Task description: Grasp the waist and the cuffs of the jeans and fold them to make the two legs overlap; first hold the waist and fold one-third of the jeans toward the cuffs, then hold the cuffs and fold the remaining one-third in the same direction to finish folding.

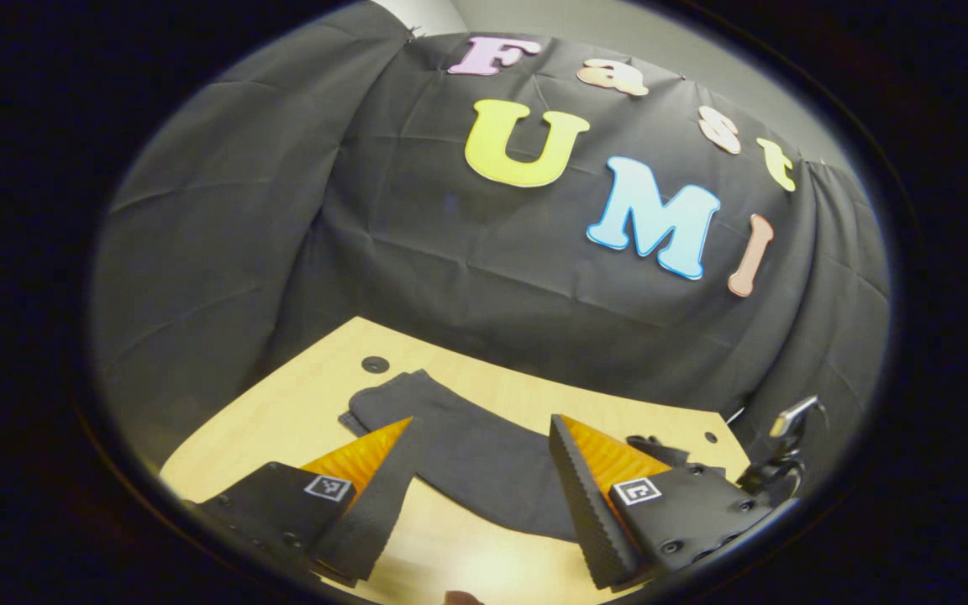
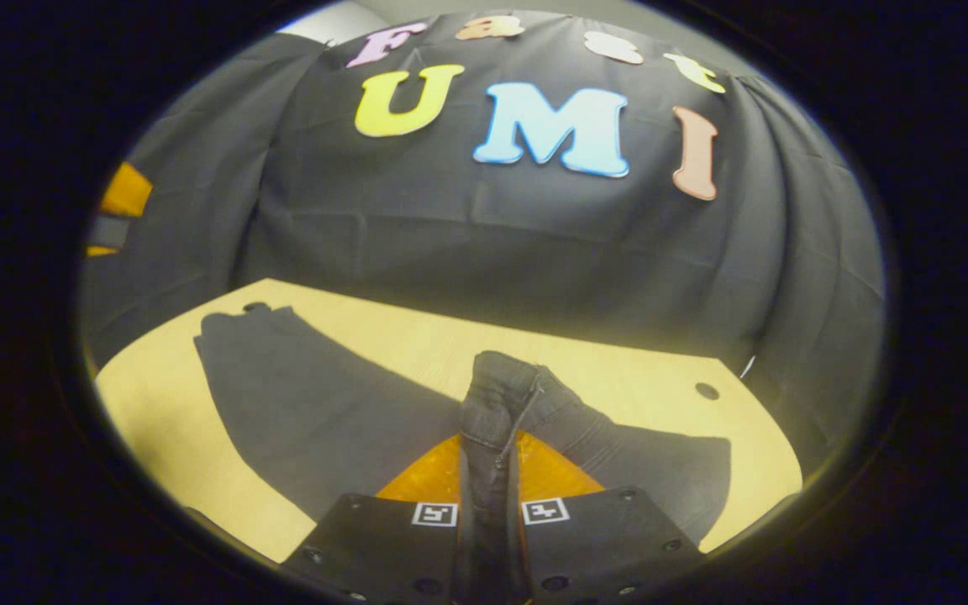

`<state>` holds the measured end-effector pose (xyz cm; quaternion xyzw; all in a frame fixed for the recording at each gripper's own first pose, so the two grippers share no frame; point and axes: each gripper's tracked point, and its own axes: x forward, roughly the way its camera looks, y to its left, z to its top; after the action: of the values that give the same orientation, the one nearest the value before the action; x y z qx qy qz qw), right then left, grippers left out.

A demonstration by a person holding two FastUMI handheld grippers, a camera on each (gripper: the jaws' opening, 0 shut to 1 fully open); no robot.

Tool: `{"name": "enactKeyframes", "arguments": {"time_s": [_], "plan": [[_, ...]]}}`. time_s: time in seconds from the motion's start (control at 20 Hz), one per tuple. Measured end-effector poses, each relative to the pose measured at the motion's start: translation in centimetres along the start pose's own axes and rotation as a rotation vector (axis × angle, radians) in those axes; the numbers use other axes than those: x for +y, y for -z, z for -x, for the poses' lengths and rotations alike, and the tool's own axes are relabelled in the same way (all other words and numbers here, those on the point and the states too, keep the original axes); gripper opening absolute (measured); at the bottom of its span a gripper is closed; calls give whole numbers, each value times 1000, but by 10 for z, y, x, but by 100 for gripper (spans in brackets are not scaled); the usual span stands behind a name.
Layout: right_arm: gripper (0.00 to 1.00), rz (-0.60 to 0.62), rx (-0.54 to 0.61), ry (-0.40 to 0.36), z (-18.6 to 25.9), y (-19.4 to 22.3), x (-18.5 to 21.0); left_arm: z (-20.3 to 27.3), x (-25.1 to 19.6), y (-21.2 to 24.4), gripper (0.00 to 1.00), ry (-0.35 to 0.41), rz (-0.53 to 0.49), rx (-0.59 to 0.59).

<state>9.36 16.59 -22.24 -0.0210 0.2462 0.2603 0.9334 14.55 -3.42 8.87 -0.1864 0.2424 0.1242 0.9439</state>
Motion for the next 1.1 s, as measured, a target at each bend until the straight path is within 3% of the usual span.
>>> {"name": "enactKeyframes", "arguments": {"time_s": [0.2,0.3,0.45,0.6,0.75,1.1], "plan": [[16,48,55,-78,-8,13,9,-6,7,2,97,-18,30,18],[31,25,66,-114,-6,13,12,-11,14,6,96,-25,54,34],[67,7,97,-124,12,19,11,-26,24,9,96,-26,111,67],[85,-6,14,-102,36,-7,-2,-59,43,15,97,-34,206,104],[88,-54,-59,-71,58,-38,-26,-97,72,33,97,-57,328,145],[87,-147,-180,94,85,-94,-106,-174,152,79,96,-143,535,255]]}}
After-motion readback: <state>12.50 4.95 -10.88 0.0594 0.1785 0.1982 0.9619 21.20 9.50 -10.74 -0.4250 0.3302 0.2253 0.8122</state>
